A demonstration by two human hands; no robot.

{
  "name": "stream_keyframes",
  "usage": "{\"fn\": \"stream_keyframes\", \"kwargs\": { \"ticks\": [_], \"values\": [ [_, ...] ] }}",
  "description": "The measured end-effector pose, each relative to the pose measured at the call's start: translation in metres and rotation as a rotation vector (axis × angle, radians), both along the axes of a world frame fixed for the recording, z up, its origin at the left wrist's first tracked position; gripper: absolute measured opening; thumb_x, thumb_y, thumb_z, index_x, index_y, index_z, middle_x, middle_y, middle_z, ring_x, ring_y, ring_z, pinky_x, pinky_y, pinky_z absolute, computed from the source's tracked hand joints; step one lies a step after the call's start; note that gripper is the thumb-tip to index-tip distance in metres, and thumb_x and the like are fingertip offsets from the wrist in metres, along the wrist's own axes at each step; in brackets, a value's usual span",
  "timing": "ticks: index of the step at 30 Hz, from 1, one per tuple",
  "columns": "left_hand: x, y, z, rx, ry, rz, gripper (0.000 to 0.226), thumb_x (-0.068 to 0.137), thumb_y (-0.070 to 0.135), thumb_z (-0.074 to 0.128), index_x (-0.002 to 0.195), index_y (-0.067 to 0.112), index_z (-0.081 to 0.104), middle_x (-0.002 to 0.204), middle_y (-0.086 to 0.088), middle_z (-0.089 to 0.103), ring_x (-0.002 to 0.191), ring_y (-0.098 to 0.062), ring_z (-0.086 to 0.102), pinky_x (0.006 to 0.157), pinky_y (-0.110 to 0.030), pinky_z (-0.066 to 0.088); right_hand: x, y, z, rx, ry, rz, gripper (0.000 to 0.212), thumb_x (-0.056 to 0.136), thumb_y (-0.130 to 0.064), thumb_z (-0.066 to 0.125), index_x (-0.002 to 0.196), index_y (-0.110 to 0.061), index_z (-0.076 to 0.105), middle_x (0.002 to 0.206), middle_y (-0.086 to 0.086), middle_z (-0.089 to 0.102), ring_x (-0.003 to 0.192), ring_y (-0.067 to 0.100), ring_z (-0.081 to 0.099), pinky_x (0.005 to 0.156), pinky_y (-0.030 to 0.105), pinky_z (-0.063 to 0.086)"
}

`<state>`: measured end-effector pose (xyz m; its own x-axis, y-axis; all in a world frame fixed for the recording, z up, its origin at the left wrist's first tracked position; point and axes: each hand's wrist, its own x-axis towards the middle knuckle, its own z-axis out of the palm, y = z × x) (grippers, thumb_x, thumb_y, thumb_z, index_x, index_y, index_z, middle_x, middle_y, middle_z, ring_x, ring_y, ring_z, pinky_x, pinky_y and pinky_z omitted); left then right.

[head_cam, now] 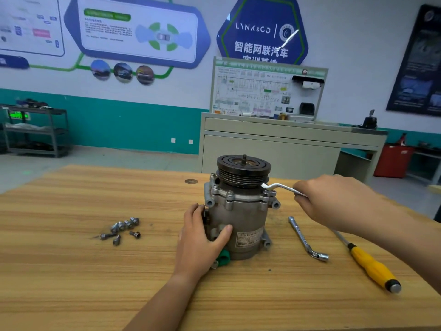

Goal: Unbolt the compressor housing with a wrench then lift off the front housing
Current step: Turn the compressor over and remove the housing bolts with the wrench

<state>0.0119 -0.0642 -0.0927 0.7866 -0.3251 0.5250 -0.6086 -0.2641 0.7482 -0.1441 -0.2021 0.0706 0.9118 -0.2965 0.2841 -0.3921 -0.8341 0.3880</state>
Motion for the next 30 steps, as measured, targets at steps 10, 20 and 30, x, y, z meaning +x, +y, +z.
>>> {"fn": "stream_keyframes", "kwargs": {
  "ticks": [10,20,30],
  "values": [
    [0.005,0.001,-0.002,-0.172,0.109,-0.112,0.07,0.071,0.053,0.065,0.129,0.024,0.038,0.142,0.009,0.031,0.123,-0.005,0.039,0.103,-0.03,0.039,-0.003,0.022,0.003,-0.221,0.099,-0.092,0.017,0.095,-0.016,0.039,0.106,-0.021,0.051,0.061,-0.005,0.032,0.049,0.009,0.027,0.042,0.021,0.024],
    [0.004,0.006,-0.004,-0.224,0.126,-0.131,0.042,0.074,0.047,0.065,0.103,0.048,0.035,0.137,0.017,0.027,0.124,0.002,0.03,0.087,-0.003,0.026,-0.007,0.045,0.005,-0.246,0.286,-0.104,0.028,0.091,0.0,0.044,0.117,-0.01,0.047,0.064,-0.003,0.027,0.058,0.013,0.042,0.046,0.022,0.032],
    [0.003,0.01,-0.004,-0.122,0.027,-0.1,0.065,0.069,0.046,0.074,0.121,0.038,0.036,0.133,0.025,0.021,0.124,0.008,0.019,0.099,-0.011,0.019,-0.005,0.052,-0.015,-0.254,0.258,-0.114,0.041,0.091,0.008,0.035,0.131,0.003,0.035,0.101,0.003,0.051,0.102,0.021,0.06,0.044,0.023,0.026]
  ]
}}
